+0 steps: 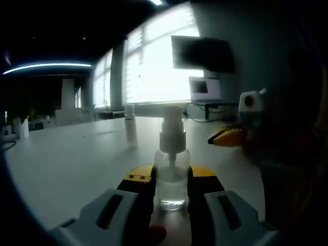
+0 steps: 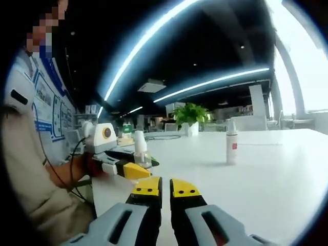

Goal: Clamp pump bottle remove cover press pump head put on cover

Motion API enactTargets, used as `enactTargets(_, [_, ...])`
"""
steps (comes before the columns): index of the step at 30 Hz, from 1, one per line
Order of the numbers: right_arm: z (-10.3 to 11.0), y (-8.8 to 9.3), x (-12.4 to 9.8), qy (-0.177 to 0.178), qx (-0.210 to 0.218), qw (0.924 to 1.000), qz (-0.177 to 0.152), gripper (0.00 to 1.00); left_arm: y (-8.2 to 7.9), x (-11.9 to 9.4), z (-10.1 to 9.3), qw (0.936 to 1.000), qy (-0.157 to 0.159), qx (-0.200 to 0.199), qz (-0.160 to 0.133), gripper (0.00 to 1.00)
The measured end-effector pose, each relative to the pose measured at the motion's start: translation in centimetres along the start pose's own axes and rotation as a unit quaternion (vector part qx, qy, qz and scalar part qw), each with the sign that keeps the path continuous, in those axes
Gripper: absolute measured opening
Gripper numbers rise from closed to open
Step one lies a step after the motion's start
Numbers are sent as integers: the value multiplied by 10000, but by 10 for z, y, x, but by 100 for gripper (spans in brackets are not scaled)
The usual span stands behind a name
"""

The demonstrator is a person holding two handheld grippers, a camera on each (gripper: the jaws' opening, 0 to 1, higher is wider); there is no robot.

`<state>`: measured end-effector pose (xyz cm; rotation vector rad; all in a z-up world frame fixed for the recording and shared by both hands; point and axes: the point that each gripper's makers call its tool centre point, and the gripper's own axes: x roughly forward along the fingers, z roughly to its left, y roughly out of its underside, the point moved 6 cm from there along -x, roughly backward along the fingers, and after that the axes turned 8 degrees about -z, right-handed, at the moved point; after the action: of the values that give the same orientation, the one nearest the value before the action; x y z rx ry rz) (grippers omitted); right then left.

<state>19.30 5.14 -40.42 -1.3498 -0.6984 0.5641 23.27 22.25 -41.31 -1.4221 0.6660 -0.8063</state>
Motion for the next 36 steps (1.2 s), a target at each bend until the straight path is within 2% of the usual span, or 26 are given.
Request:
enactTargets(26, [-2, 3, 0, 46, -215, 9997, 103, 7, 0, 0, 0, 10000, -17, 49, -2, 15])
enactTargets(36, [-9, 2, -1, 287, -329, 9990, 94, 12, 0, 0, -1, 10000, -11, 45, -2, 15])
